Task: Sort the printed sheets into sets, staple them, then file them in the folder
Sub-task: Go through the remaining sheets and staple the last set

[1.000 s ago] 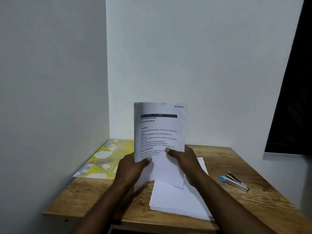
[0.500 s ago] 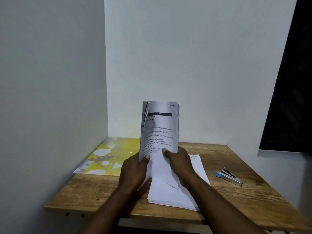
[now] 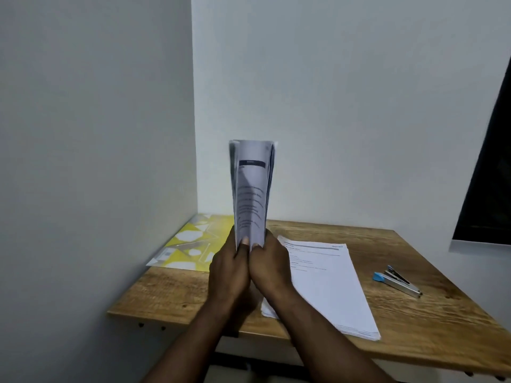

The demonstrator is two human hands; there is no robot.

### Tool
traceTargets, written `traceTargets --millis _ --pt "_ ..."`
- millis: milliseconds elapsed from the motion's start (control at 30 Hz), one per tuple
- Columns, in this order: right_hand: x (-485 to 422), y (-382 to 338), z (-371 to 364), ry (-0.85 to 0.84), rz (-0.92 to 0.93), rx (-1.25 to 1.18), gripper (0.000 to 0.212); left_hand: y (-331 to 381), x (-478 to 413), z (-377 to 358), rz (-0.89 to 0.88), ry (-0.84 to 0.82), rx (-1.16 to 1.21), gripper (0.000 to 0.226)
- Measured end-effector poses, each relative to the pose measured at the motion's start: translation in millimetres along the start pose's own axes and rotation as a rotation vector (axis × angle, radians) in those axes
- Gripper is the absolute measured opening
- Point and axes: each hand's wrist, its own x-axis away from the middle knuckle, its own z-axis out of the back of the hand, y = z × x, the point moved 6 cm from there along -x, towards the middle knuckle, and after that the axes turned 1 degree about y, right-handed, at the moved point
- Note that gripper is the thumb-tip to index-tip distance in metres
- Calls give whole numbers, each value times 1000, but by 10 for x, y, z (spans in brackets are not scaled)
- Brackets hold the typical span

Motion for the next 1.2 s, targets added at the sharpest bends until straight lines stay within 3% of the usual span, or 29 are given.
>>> traceTargets --millis 200,333,533,633,833,1100,1200 --pt "105 -176 -217 13 94 36 49 -73 -58 300 -18 33 15 30" --pt "212 79 -382 -88 8 205 37 -363 117 261 67 -32 -141 27" --pt "198 165 -387 -27 28 204 41 -432 108 249 73 -7 -92 29" --pt "231 209 -424 -69 19 232 32 -483 146 221 80 -45 -177 28" --pt "245 279 -435 -50 46 262 37 -520 163 233 104 -60 -228 29" --pt "244 287 -423 -109 42 277 28 -497 191 267 73 -54 -339 32" --pt "236 279 -405 -78 45 252 37 -416 197 304 50 -24 -326 28"
